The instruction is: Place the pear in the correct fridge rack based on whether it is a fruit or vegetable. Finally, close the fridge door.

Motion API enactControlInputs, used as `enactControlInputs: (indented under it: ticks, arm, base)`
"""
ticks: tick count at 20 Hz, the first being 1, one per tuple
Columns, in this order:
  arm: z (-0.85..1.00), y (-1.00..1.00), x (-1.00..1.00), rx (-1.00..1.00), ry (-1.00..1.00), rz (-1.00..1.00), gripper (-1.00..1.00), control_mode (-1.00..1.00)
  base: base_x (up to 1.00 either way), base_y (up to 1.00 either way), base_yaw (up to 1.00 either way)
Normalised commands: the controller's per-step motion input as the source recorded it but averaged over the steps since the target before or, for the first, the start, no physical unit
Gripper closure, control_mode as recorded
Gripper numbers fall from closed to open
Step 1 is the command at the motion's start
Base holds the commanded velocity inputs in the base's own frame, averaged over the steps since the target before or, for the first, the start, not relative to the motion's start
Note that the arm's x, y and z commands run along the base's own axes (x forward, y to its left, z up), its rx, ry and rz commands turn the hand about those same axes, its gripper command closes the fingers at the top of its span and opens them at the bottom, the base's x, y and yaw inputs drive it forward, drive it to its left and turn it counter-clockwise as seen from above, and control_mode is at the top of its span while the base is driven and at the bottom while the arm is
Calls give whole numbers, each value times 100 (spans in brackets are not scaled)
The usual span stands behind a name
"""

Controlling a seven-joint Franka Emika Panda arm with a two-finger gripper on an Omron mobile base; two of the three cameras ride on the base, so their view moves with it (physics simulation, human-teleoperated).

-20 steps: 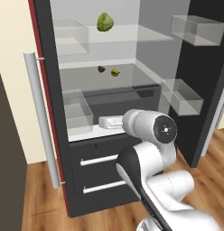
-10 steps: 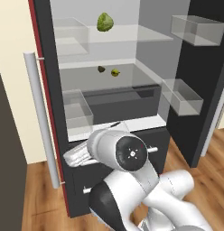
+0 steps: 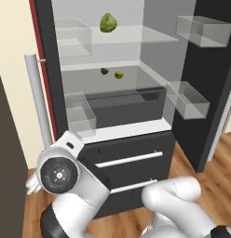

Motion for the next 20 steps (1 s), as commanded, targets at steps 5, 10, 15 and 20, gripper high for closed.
enactControlInputs:
  ticks: [5,10,15,20]
  arm:
    - [-16,91,61,-35,0,11,-100,-100]
    - [-26,51,72,-30,0,1,-100,-100]
    - [-25,5,65,-22,0,-9,-100,-100]
    - [-26,-50,61,-10,0,-13,-100,-100]
  base:
    - [0,0,0]
    - [0,0,0]
    - [0,0,0]
    - [0,0,0]
